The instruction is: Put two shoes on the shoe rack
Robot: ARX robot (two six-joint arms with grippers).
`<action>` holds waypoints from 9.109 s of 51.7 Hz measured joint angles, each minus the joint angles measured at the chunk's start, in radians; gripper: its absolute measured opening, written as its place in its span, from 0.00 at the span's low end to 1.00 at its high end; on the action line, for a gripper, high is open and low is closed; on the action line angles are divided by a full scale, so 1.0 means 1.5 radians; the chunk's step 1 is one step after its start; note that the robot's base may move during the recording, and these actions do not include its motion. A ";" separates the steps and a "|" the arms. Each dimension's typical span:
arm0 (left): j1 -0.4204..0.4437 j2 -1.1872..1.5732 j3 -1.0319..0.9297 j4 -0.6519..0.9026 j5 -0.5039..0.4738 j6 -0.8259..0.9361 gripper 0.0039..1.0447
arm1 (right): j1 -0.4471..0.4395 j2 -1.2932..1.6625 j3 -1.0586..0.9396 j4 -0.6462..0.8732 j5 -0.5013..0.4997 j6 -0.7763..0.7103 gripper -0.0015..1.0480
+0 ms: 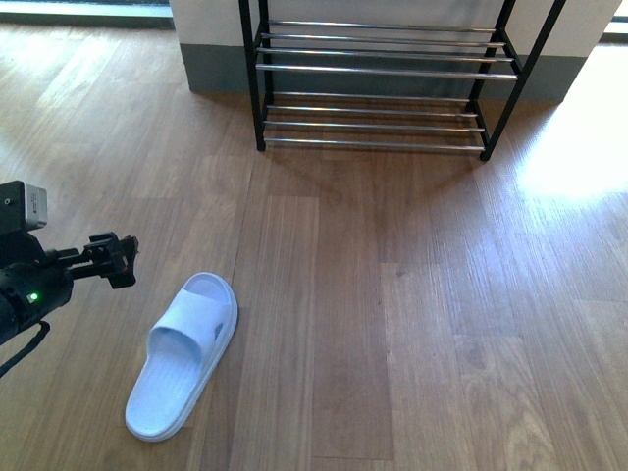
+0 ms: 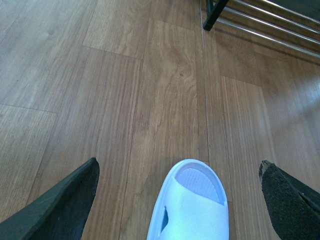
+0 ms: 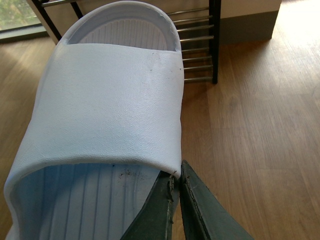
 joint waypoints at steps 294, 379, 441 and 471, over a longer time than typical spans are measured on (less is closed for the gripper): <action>-0.193 -0.468 -0.135 -0.117 -0.262 0.224 0.08 | 0.000 0.000 0.000 0.000 0.000 0.000 0.01; -0.226 -0.544 -0.261 -0.001 -0.426 0.152 0.08 | 0.000 -0.001 0.000 0.000 0.000 0.000 0.01; -0.223 -0.537 -0.265 0.000 -0.448 0.152 0.07 | 0.001 0.000 -0.001 0.000 -0.002 0.000 0.01; -0.223 -0.531 -0.267 0.000 -0.448 0.152 0.06 | 0.001 0.000 -0.002 0.000 0.000 0.000 0.01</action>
